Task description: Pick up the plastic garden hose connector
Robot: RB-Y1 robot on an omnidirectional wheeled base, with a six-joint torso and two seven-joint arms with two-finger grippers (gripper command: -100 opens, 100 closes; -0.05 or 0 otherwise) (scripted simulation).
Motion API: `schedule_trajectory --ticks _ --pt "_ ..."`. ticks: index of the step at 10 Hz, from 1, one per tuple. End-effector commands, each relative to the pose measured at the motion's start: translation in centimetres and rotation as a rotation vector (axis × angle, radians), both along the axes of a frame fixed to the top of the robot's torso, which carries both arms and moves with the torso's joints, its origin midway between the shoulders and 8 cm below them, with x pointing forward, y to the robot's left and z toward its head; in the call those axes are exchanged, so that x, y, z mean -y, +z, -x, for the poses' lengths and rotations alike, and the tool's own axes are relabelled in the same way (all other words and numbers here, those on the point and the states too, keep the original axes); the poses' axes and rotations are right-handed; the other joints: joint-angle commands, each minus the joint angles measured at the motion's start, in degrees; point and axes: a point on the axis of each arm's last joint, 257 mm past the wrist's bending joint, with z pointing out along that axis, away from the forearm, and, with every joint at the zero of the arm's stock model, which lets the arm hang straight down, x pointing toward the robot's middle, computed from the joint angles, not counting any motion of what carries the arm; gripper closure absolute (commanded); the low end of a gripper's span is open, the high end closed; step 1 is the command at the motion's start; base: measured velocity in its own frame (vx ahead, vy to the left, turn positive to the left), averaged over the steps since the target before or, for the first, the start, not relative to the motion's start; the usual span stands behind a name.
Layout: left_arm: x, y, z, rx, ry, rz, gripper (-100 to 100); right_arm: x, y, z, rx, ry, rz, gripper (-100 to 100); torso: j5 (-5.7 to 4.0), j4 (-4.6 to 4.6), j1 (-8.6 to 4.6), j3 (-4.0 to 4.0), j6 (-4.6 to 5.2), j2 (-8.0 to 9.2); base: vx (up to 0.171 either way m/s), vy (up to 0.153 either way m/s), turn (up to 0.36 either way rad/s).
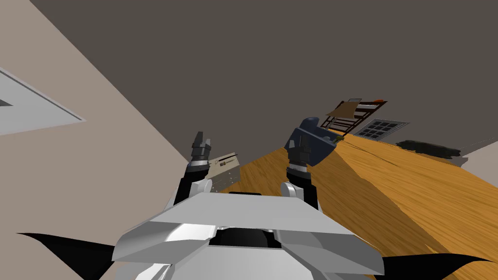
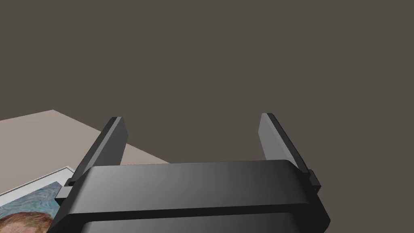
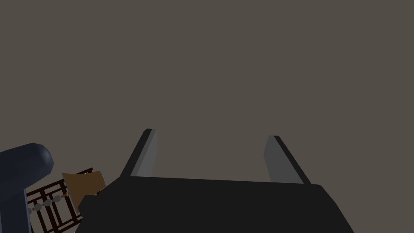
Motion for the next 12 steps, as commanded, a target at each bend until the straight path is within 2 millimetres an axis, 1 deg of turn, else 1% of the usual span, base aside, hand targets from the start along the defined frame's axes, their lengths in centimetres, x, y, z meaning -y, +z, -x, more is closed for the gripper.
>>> schedule_trajectory --ticks 1,3,5,8,9,10,12 --pt "0.3 -0.7 -0.4 -0.025 -0.018 -0.035 -100 0.0 0.0 0.0 0.0 0.0 0.0 0 0.0 0.0 0.0 0.0 0.0 0.0 0.01 -0.011 -0.001" --pt "0.5 -2.3 -1.2 -0.075 -0.04 -0.08 -100 0.0 0.0 0.0 0.0 0.0 0.0 0 -0.02 -0.02 -0.1 -0.04 0.0 -0.08 0.032 -0.047 0.0" --pt "0.3 -4.6 -2.2 -0.142 -0.052 -0.115 -100 0.0 0.0 0.0 0.0 0.0 0.0 0 -0.05 -0.04 -0.22 -0.11 0.01 -0.19 0.05 -0.071 -0.001" --pt "-0.7 -9.1 -3.7 -0.265 -0.05 -0.145 -100 0.0 0.0 0.0 0.0 0.0 0.0 0 -0.08 -0.06 -0.39 -0.14 0.01 -0.25 0.071 -0.105 -0.004" --pt "-1.3 -11.0 -4.2 -0.313 -0.044 -0.149 -100 0.0 0.0 0.0 0.0 0.0 0.0 0 -0.1 -0.08 -0.44 -0.21 0.01 -0.36 0.098 -0.105 -0.004" --pt "-1.3 -11.0 -4.2 -0.313 -0.044 -0.149 -100 0.0 0.0 0.0 0.0 0.0 0.0 0 -0.09 -0.09 -0.4 -0.22 0.0 -0.38 0.056 -0.074 0.0" --pt "-2.5 -14.6 -5.0 -0.409 -0.03 -0.151 -100 0.0 0.0 0.0 0.0 0.0 0.0 0 -0.08 -0.05 -0.35 -0.12 0.01 -0.19 0.048 -0.105 -0.009"
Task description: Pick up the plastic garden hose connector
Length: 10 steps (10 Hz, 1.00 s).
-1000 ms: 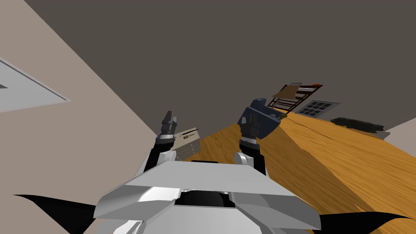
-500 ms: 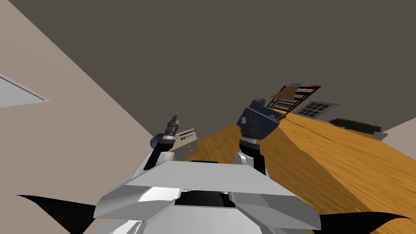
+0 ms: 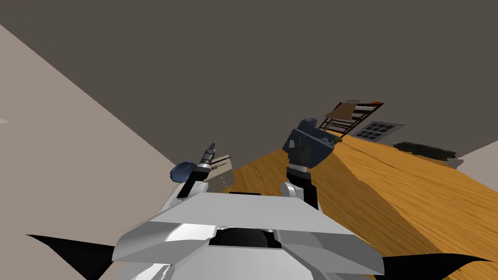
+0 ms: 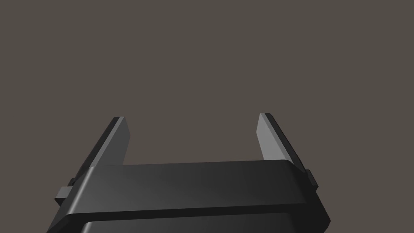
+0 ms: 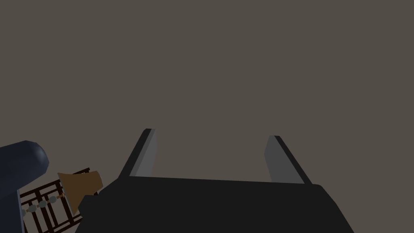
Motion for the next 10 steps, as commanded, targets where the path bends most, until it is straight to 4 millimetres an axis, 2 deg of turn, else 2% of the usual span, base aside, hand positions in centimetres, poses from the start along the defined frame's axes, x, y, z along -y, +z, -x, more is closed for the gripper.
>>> schedule_trajectory --ticks 1,3,4,6,7,9,10 --pt "-1.3 -3.1 -0.3 -0.079 0.019 -0.004 -100 0.0 0.0 0.0 0.0 0.0 0.0 0 0.0 0.0 0.0 0.0 0.0 0.0 0.109 -0.126 -0.005" --pt "-2.7 -6.9 -0.6 -0.177 0.046 -0.003 -100 0.0 0.0 0.0 0.0 0.0 0.0 0 -0.03 -0.04 -0.1 -0.11 0.0 -0.19 0.119 -0.143 -0.003" --pt "-2.8 -7.4 -0.6 -0.187 0.048 -0.002 -100 0.0 0.0 0.0 0.0 0.0 0.0 0 -0.03 -0.05 -0.1 -0.14 -0.01 -0.23 0.082 -0.116 0.005" --pt "-4.3 -11.1 -0.6 -0.282 0.078 0.008 -100 0.0 0.0 0.0 0.0 0.0 0.0 0 -0.01 -0.01 0.0 -0.03 -0.01 -0.04 0.08 -0.12 0.001" --pt "-4.5 -11.6 -0.5 -0.293 0.08 0.009 -100 0.0 0.0 0.0 0.0 0.0 0.0 0 -0.02 -0.03 -0.08 -0.08 0.0 -0.14 0.073 -0.084 0.011" --pt "-6.1 -15.4 -0.2 -0.391 0.114 0.029 -100 0.0 0.0 0.0 0.0 0.0 0.0 0 0.03 -0.01 0.18 -0.02 -0.01 -0.03 0.073 -0.075 0.012" --pt "-7.0 -17.9 0.3 -0.453 0.135 0.044 -100 0.0 0.0 0.0 0.0 0.0 0.0 0 0.02 -0.02 0.11 -0.06 0.0 -0.09 0.117 -0.114 0.033"
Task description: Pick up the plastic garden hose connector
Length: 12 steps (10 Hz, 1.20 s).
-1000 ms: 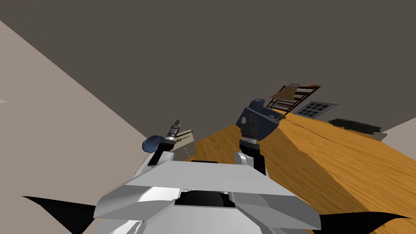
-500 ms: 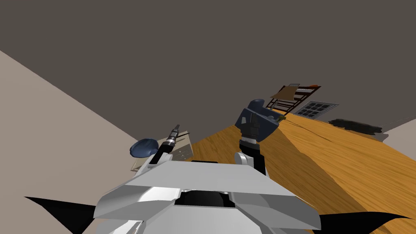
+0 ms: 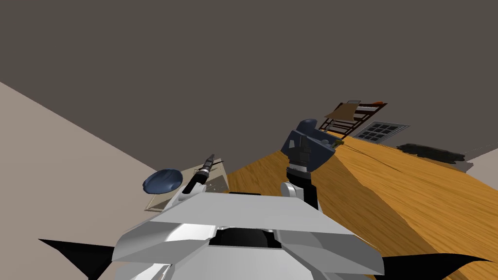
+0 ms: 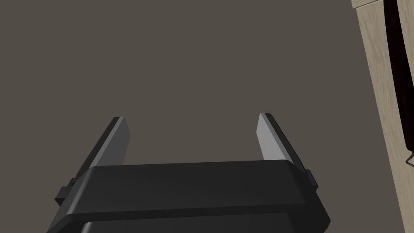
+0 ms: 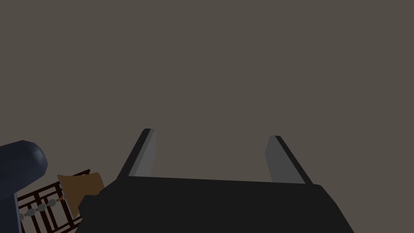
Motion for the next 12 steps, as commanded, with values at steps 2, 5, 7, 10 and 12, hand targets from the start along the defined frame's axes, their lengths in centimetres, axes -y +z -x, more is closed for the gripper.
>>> schedule_trajectory --ticks 2,5,7,10,12 --pt "-2.1 -5.6 1.8 -0.145 0.06 0.041 -100 0.0 0.0 0.0 0.0 0.0 0.0 0 0.0 -0.02 0.01 -0.04 -0.01 -0.07 0.136 -0.093 0.05" --pt "-3.9 -9.6 3.3 -0.255 0.111 0.082 -100 0.0 0.0 0.0 0.0 0.0 0.0 0 0.04 0.0 0.27 0.01 0.0 0.04 0.098 -0.042 0.038" --pt "-5.5 -12.6 4.8 -0.343 0.163 0.128 -100 0.0 0.0 0.0 0.0 0.0 0.0 0 0.05 0.02 0.3 0.05 -0.01 0.09 0.106 -0.031 0.083" --pt "-6.4 -14.6 6.0 -0.4 0.194 0.156 -100 0.0 0.0 0.0 0.0 0.0 0.0 0 0.07 0.01 0.39 0.04 -0.01 0.09 0.079 -0.013 0.034" --pt "-7.8 -17.4 7.9 -0.483 0.252 0.211 -100 0.0 0.0 0.0 0.0 0.0 0.0 0 0.08 0.03 0.46 0.08 -0.01 0.15 0.091 -0.001 0.077"
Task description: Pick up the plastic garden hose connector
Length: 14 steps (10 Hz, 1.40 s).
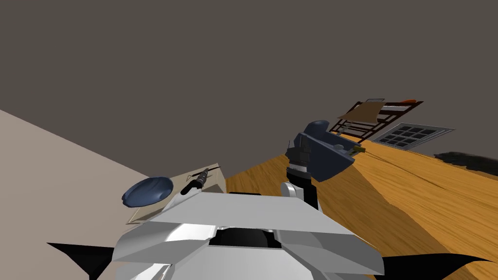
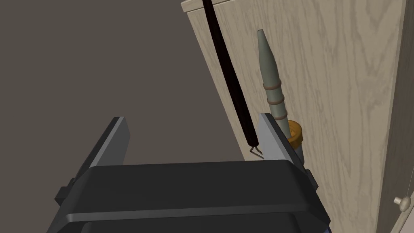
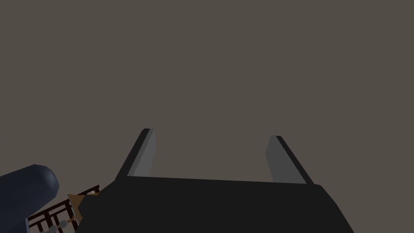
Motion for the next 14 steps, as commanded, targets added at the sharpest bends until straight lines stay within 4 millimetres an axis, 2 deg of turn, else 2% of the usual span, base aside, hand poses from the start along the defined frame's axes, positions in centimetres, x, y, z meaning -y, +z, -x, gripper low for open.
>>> schedule_trajectory --ticks 1,3,4,9,14 --pt "-0.2 -0.9 0.3 -0.03 0.02 0.018 -100 0.0 0.0 0.0 0.0 0.0 0.0 0 0.0 0.0 0.0 0.0 0.0 0.0 0.09 -0.014 0.04" --pt "-1.5 -3.3 2.3 -0.106 0.082 0.07 -100 0.0 0.0 0.0 0.0 0.0 0.0 0 -0.01 0.01 0.01 0.02 0.01 0.04 0.094 0.005 0.08" --pt "-1.4 -3.3 2.4 -0.109 0.083 0.071 -100 0.0 0.0 0.0 0.0 0.0 0.0 0 0.0 0.0 0.04 0.0 0.01 0.0 0.076 -0.002 0.031" --pt "-3.9 -7.4 7.0 -0.266 0.224 0.182 -100 0.0 0.0 0.0 0.0 0.0 0.0 0 0.03 -0.03 0.15 -0.07 0.02 -0.12 0.106 0.018 0.086" --pt "-6.0 -9.1 10.2 -0.364 0.321 0.244 -100 0.0 0.0 0.0 0.0 0.0 0.0 0 0.01 0.02 0.08 0.06 0.03 0.13 0.076 0.01 0.064"
